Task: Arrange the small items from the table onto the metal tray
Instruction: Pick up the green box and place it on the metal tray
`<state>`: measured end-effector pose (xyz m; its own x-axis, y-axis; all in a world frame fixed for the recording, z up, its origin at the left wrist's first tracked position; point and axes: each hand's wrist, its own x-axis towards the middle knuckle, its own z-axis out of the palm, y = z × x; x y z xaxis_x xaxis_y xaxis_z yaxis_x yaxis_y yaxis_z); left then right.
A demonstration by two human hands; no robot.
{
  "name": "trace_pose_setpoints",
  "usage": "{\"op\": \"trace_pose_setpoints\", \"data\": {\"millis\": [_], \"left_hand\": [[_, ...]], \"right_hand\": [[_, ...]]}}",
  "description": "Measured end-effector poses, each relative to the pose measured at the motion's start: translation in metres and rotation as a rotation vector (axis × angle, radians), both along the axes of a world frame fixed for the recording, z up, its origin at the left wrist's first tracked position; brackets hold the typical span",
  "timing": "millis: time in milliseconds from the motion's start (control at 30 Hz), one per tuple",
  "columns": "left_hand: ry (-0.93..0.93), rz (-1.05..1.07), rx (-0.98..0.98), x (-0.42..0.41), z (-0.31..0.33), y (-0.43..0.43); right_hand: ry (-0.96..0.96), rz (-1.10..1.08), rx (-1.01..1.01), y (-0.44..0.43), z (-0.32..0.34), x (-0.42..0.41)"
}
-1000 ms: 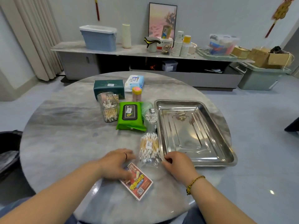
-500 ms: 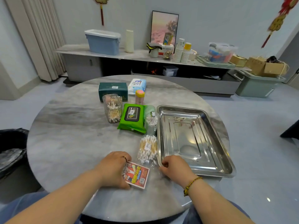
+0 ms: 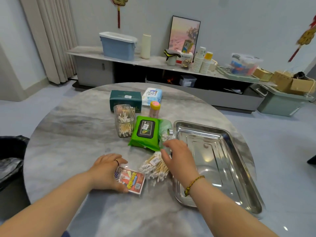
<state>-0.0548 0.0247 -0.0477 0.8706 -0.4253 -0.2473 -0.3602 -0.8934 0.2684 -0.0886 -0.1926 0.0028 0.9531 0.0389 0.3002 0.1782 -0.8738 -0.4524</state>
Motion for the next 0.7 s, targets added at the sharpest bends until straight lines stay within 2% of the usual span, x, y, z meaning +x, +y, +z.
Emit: {"op": "trace_pose_setpoints", "data": {"millis": [67,167,300,500,700], "left_hand": [[-0.012,0.115,-0.12,0.014,0.003,0.012],[-0.141,0.315,-0.247,0.043,0.005,0.039],[-0.211,0.508,-0.286,0.069,-0.008,0.063],[-0.236,0.519,-0.186,0.119,-0.03,0.089],[-0.25,0.545,-0.147,0.148,-0.044,0.096]], "right_hand": [[-0.032,0.024,0.043,0.009,0.005,0.021],[-0.02,0.034,0.048,0.025,0.014,0.064],[0.135,0.034,-0.004,0.038,0.024,0.127],[0.218,-0.011,-0.31,0.065,0.046,0.227],[0.281,0.008,-0.423,0.095,0.035,0.294]]}}
